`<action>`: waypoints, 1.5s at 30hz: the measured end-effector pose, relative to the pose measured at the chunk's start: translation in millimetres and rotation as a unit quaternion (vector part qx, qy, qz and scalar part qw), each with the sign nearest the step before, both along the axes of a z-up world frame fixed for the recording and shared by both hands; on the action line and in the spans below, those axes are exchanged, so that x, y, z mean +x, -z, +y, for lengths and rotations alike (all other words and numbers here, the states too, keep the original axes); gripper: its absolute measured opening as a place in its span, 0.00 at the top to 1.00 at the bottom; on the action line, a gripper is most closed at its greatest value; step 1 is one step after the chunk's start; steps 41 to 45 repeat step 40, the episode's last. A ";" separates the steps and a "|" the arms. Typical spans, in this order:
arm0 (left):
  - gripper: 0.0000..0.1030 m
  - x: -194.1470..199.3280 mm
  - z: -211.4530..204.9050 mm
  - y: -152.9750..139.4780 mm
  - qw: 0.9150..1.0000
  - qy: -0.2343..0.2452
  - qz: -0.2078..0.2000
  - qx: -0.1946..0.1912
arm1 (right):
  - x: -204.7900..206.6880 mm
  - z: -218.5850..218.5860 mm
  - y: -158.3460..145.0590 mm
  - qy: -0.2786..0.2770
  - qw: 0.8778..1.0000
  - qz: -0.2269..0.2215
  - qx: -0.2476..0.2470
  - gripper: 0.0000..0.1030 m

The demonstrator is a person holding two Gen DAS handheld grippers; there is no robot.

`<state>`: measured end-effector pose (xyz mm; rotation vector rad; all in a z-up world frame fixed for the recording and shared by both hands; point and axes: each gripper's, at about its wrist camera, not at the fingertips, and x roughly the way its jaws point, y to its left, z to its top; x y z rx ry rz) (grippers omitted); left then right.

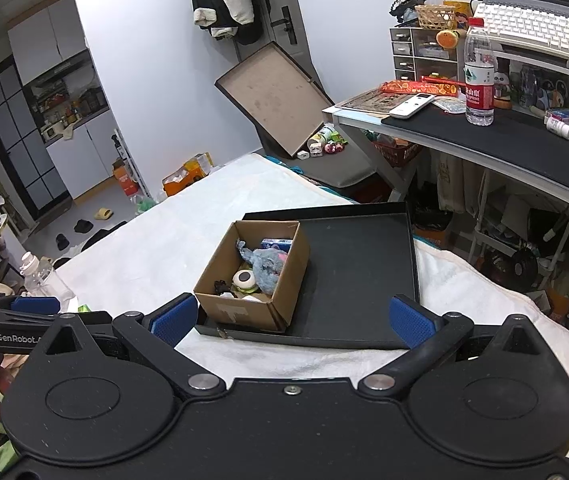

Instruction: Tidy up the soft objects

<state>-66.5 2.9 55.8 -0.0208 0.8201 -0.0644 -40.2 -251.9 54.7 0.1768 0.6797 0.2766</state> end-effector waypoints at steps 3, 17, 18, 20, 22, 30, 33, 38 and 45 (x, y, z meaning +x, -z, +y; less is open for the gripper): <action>0.07 -0.1 0.3 0.5 1.000 0.000 0.000 -0.001 | 0.0 0.3 0.5 0.001 1.000 0.001 0.000 0.00; 0.07 2.9 2.9 7.8 1.000 -0.002 0.005 -0.001 | 1.5 0.5 2.9 0.002 1.000 0.006 -0.003 0.00; 0.07 3.0 2.8 7.1 1.000 -0.002 0.005 -0.002 | 1.7 0.6 2.9 0.002 1.000 0.006 -0.004 0.00; 0.07 3.9 3.1 7.5 1.000 -0.001 0.005 -0.002 | 2.3 -0.1 3.0 0.005 1.000 0.008 -0.005 0.00; 0.07 4.7 3.3 7.8 1.000 -0.003 0.006 -0.003 | 2.3 -1.5 3.5 0.008 1.000 0.008 -0.006 0.00; 0.07 9.8 0.8 10.8 1.000 0.003 0.007 0.000 | 4.2 -1.2 8.1 0.011 1.000 0.019 -0.011 0.00; 0.07 10.9 -1.0 13.1 1.000 0.004 0.009 0.002 | 4.7 -0.9 9.3 0.011 1.000 0.022 -0.011 0.00; 0.07 12.4 -3.2 15.1 1.000 0.006 0.010 0.001 | 6.0 -0.3 11.1 0.012 0.999 0.026 -0.013 0.00; 0.07 14.4 -2.7 16.1 1.000 0.006 0.010 0.003 | 7.9 -0.2 12.3 0.013 0.999 0.028 -0.013 0.00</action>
